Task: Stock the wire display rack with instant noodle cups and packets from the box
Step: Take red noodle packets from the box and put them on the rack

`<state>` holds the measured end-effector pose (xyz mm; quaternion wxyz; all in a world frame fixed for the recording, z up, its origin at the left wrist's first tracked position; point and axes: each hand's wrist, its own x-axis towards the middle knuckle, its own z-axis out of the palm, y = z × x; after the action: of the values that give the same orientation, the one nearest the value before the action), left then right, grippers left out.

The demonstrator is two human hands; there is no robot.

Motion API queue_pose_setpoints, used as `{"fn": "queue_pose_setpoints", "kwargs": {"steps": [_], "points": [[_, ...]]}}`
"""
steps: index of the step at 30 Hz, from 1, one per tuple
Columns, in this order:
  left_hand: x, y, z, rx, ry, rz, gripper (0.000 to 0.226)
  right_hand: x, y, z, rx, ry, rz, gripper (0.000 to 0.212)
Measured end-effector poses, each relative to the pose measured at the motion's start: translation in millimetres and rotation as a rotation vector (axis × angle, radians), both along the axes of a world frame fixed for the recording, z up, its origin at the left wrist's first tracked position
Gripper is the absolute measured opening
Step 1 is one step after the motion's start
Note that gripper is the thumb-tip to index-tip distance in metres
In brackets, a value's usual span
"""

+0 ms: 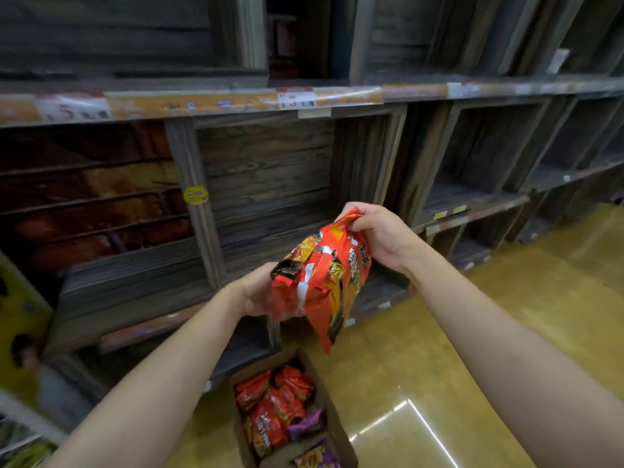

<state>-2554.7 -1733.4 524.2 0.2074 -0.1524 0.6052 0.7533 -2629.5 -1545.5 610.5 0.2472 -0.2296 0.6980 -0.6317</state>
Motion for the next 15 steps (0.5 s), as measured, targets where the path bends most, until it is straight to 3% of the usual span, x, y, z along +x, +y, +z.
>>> {"fn": "queue_pose_setpoints", "kwargs": {"steps": [2, 4, 6, 10, 15], "points": [[25.3, -16.1, 13.0, 0.050, 0.035, 0.106, 0.030, 6.1, -10.0, 5.1, 0.005, -0.006, 0.050, 0.032], [46.6, -42.3, 16.6, 0.066, 0.053, 0.192, 0.060, 14.1, -19.2, 9.7, 0.060, 0.049, 0.086, 0.036], [68.1, -67.4, 25.5, 0.000, 0.068, 0.312, 0.070, 21.7, -29.0, 12.9, 0.112, 0.122, 0.107, 0.039], [107.2, -96.9, 42.3, -0.134, 0.164, 0.506, 0.034, 34.4, -54.0, 23.6, 0.153, 0.144, 0.091, 0.030], [142.7, -121.8, 55.5, -0.212, 0.268, 0.651, 0.039, 69.2, -104.3, 52.0, 0.170, 0.256, 0.196, 0.027]]}}
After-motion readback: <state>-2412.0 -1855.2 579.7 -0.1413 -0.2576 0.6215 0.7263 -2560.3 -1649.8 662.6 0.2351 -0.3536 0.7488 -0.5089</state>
